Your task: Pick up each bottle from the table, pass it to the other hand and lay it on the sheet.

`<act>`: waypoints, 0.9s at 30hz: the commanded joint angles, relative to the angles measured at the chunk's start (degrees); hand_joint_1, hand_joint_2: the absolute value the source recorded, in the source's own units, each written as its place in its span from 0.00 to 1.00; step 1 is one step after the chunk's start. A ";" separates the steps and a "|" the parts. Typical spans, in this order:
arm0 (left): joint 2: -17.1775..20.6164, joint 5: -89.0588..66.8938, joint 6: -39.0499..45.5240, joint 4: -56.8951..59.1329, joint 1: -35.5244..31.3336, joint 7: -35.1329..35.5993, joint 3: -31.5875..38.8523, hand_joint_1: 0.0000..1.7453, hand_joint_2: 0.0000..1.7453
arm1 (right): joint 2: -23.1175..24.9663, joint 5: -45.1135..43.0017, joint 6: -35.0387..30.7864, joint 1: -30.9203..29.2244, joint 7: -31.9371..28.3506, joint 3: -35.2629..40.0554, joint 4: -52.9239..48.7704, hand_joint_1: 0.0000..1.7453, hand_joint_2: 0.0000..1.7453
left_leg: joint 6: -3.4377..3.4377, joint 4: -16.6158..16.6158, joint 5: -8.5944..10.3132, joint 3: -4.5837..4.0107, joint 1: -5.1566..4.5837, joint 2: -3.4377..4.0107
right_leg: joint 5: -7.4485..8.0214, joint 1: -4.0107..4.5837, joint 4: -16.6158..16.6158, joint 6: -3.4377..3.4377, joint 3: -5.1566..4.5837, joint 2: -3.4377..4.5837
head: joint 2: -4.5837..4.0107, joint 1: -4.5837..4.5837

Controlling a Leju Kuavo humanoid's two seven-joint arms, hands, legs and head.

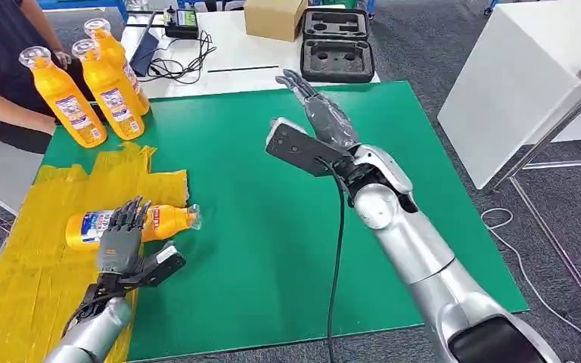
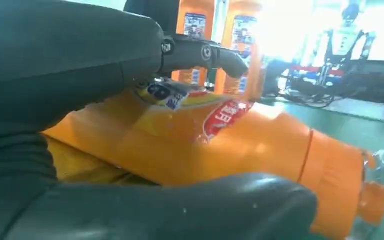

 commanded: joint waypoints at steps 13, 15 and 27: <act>6.02 54.33 -9.85 -47.24 1.55 -2.89 2.00 0.00 0.00 | -0.71 -2.39 -5.33 -3.69 -4.33 2.61 10.41 0.00 0.00 | -0.07 0.04 -0.07 -0.09 0.14 0.03 | -0.05 0.16 0.02 -0.07 -0.10 0.03 | 0.00 -0.02; 6.02 54.33 -9.85 -47.24 1.55 -2.89 2.00 0.00 0.00 | -0.71 -2.39 -5.33 -3.69 -4.33 2.61 10.41 0.00 0.00 | -0.08 0.07 -0.14 0.00 0.15 0.01 | -0.10 0.15 0.04 -0.09 -0.01 0.04 | 0.00 0.02; 1.25 71.55 -31.92 -39.07 -8.50 -0.91 -10.42 0.00 0.00 | 1.18 -13.05 -16.19 5.39 -23.16 -0.27 6.92 0.00 0.00 | -0.09 0.01 -0.03 0.08 0.14 -0.54 | -0.19 0.12 -0.04 -0.11 0.14 -0.53 | 0.00 0.00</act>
